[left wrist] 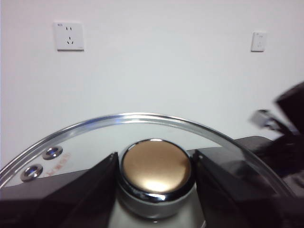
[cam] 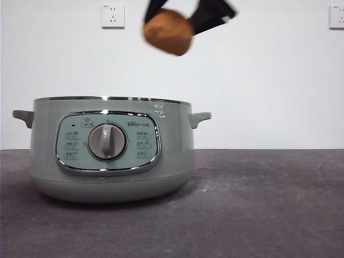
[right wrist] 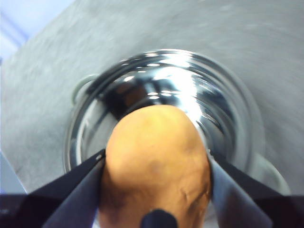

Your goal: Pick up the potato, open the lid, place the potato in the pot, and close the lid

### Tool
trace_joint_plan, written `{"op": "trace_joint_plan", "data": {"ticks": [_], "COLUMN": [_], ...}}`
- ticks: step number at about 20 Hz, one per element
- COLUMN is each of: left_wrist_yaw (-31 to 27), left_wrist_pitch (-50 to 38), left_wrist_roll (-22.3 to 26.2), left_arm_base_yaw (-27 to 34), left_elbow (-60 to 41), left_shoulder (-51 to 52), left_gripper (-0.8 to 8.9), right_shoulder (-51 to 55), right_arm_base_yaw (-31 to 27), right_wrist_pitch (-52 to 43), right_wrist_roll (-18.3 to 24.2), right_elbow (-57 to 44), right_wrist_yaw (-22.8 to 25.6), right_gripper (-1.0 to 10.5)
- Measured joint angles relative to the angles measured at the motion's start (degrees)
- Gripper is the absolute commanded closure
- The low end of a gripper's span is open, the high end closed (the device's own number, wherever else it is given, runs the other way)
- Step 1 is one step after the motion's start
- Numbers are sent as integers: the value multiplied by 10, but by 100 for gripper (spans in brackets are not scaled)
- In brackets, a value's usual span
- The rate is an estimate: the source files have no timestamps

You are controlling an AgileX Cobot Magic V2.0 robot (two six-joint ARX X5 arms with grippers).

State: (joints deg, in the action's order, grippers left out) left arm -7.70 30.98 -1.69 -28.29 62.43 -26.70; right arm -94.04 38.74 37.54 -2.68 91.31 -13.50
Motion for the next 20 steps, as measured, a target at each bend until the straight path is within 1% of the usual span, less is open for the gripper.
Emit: {"op": "trace_joint_plan", "data": {"ticks": [4, 6, 7, 10, 13, 17, 18, 19, 20], "left_wrist_yaw": [2, 2, 2, 2, 3, 3, 3, 3, 3], "left_wrist_pitch": [33, 35, 35, 35, 35, 42, 48, 51, 52], "left_wrist_roll": [0, 0, 0, -1, 0, -1, -1, -1, -1], "left_arm_base_yaw": [0, 0, 0, 0, 0, 0, 0, 0, 0], "left_elbow": [0, 0, 0, 0, 0, 0, 0, 0, 0], "left_shoulder": [-5, -8, -8, -5, -6, -6, -6, -6, -6], "left_gripper": [822, 822, 822, 822, 822, 822, 822, 822, 822], "right_shoulder": [-136, -197, -221, -273, -301, -308, -308, -308, -308], "right_arm_base_yaw": [25, 33, 37, 41, 52, 56, 56, 55, 55], "right_wrist_pitch": [37, 43, 43, 45, 47, 49, 49, 50, 50], "right_wrist_roll": [41, 63, 73, 96, 116, 132, 133, 135, 135], "right_elbow": [125, 162, 170, 176, 177, 177, 177, 177, 177], "right_wrist_yaw": [7, 32, 44, 53, 91, 92, 92, 92, 92], "right_gripper": [958, 958, 958, 958, 958, 944, 922, 799, 630]}}
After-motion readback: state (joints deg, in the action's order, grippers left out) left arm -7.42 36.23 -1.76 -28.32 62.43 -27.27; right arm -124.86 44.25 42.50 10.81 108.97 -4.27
